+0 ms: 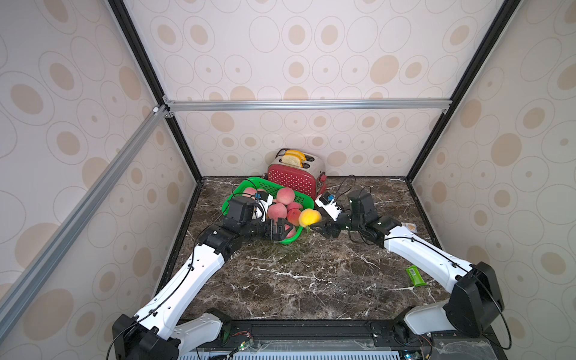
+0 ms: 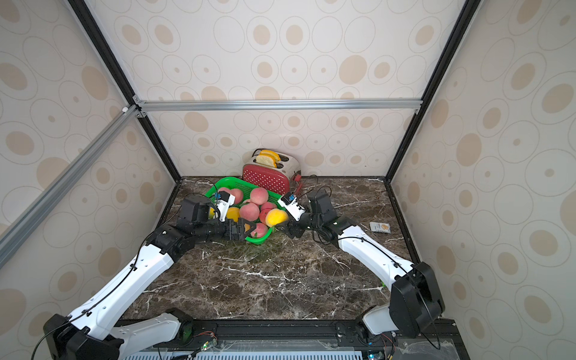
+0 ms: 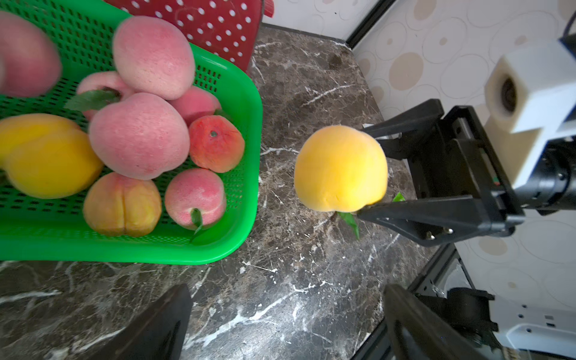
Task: Put the peaches into the basket
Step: Place the peach in the basket.
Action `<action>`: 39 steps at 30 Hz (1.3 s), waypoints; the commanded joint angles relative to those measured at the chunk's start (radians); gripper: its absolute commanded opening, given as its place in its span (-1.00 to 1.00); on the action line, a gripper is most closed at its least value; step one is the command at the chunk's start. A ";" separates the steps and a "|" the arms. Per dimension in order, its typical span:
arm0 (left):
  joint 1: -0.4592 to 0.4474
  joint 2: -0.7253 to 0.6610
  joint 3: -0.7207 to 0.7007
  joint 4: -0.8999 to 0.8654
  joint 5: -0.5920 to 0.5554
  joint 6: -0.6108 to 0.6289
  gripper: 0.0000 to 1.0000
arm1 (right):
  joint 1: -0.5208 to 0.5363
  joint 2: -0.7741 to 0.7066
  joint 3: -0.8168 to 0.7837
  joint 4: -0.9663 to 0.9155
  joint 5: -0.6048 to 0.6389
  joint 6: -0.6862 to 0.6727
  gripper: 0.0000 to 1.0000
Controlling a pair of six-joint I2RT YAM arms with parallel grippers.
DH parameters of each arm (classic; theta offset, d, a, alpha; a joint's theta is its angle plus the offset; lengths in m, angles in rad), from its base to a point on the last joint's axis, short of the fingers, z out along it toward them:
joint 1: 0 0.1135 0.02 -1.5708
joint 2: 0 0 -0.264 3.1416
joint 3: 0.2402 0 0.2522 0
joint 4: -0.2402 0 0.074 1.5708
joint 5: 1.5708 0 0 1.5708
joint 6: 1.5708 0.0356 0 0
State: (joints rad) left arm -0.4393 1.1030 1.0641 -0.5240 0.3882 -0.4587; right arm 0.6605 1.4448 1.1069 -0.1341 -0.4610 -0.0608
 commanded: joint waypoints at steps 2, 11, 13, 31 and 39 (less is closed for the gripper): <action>0.074 -0.083 -0.009 -0.033 -0.086 -0.011 0.97 | 0.037 0.093 0.103 0.007 0.040 -0.003 0.41; 0.166 -0.085 -0.083 -0.012 -0.060 -0.007 0.96 | 0.048 0.288 0.332 -0.022 0.100 0.025 0.40; 0.168 -0.080 -0.089 -0.004 -0.066 -0.004 0.95 | 0.047 0.320 0.380 -0.035 0.147 0.030 0.40; 0.174 -0.083 -0.097 0.006 -0.105 0.012 0.95 | 0.059 0.459 0.543 -0.100 0.205 0.021 0.43; 0.174 -0.135 -0.133 -0.002 -0.188 0.004 0.94 | 0.098 0.549 0.691 -0.159 0.194 0.010 0.43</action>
State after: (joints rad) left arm -0.2699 1.0054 0.9337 -0.5255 0.2543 -0.4595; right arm 0.7448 1.9503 1.7504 -0.2531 -0.2512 -0.0410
